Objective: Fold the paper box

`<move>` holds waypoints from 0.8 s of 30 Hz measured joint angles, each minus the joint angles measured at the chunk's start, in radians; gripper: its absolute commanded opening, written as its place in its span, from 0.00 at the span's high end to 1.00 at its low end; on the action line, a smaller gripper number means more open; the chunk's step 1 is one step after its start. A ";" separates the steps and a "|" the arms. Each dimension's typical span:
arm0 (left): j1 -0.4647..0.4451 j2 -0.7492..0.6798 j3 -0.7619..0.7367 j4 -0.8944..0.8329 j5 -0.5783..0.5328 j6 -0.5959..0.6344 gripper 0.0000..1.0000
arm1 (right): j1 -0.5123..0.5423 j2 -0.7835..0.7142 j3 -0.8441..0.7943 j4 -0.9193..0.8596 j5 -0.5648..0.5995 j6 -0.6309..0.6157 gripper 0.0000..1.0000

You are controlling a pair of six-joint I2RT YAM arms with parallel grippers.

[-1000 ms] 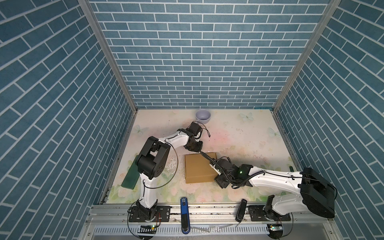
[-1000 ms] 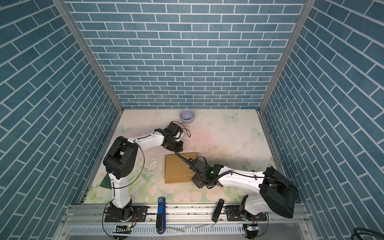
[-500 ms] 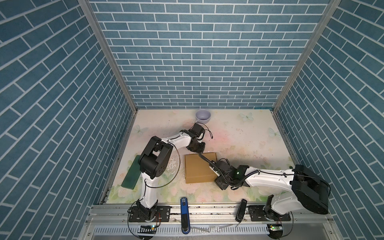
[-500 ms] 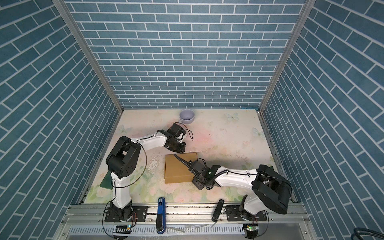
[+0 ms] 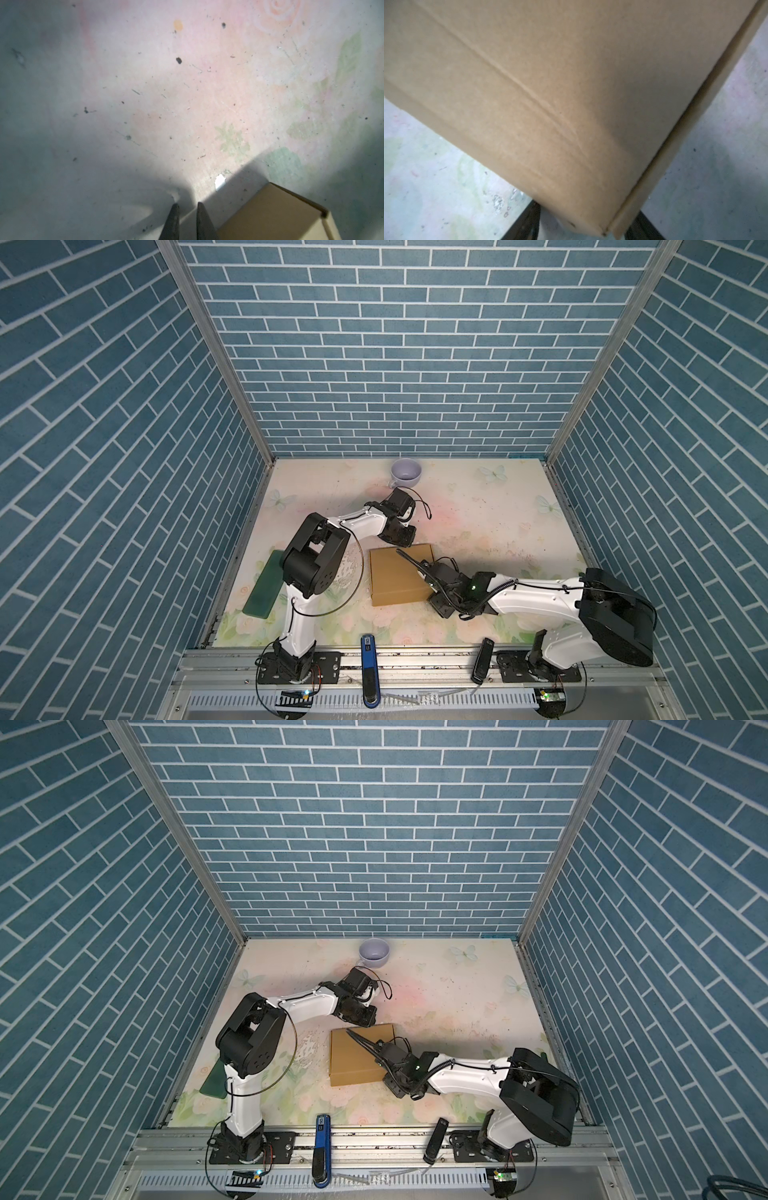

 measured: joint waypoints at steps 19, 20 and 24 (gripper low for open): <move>-0.021 0.023 0.011 0.048 0.043 0.017 0.87 | 0.005 0.006 -0.024 0.065 0.115 0.004 0.51; -0.022 0.024 0.012 0.048 0.045 0.019 0.87 | 0.006 0.006 -0.027 0.069 0.124 0.004 0.51; -0.024 0.033 0.024 0.045 0.050 0.030 0.88 | 0.006 -0.005 -0.039 0.072 0.153 0.002 0.52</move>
